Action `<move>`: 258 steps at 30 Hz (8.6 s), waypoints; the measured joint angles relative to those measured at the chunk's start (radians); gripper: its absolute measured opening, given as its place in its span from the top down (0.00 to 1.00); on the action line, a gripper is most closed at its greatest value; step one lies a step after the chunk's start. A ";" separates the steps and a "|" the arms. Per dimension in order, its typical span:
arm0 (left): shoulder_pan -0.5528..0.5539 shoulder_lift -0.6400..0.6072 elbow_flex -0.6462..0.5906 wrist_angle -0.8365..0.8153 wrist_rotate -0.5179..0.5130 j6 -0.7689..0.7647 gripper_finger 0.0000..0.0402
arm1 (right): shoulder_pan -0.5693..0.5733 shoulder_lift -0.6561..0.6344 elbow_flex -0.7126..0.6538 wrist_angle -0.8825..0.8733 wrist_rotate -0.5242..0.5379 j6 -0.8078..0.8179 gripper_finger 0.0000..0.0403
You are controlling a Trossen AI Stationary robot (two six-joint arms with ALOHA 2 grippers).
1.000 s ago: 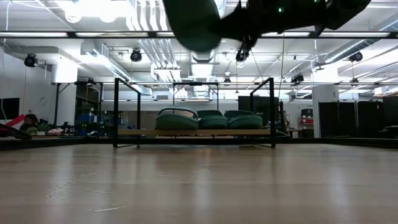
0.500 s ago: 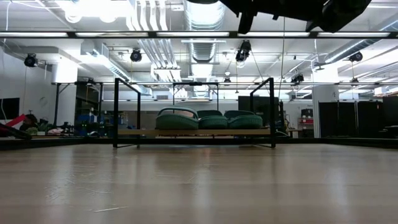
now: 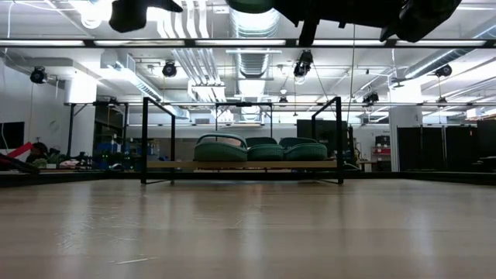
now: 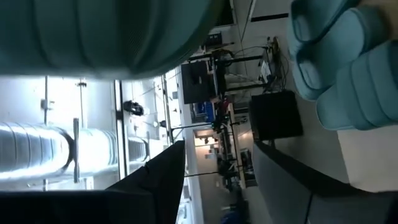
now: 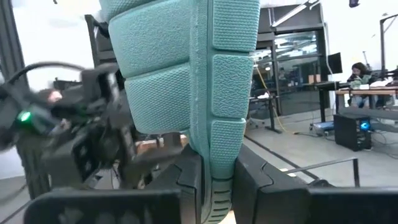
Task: Pick and place slides into the shelf
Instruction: Put the blue slide on the shelf
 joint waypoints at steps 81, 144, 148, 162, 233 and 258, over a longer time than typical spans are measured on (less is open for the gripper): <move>0.286 0.177 -0.253 1.915 0.791 1.692 0.57 | -0.071 -0.064 0.004 0.035 -0.192 0.128 0.90; 0.267 0.042 -0.219 1.596 0.540 0.956 0.95 | -0.049 -0.152 0.008 -0.276 -0.193 -0.010 0.56; 0.270 0.025 -0.203 1.490 0.543 0.813 0.95 | -0.049 -0.168 0.008 -0.294 -0.200 -0.013 0.56; 0.308 -0.252 -0.127 0.595 0.763 -0.043 0.95 | -0.021 -0.189 -0.002 -0.360 -0.200 -0.086 0.56; 0.255 -0.180 -0.748 0.692 0.507 -0.052 0.95 | 0.030 -0.124 -0.069 -0.404 -0.085 -0.168 0.58; 0.385 -0.142 -0.859 0.917 0.774 -0.116 0.73 | 0.030 -0.124 -0.069 -0.403 -0.085 -0.170 0.60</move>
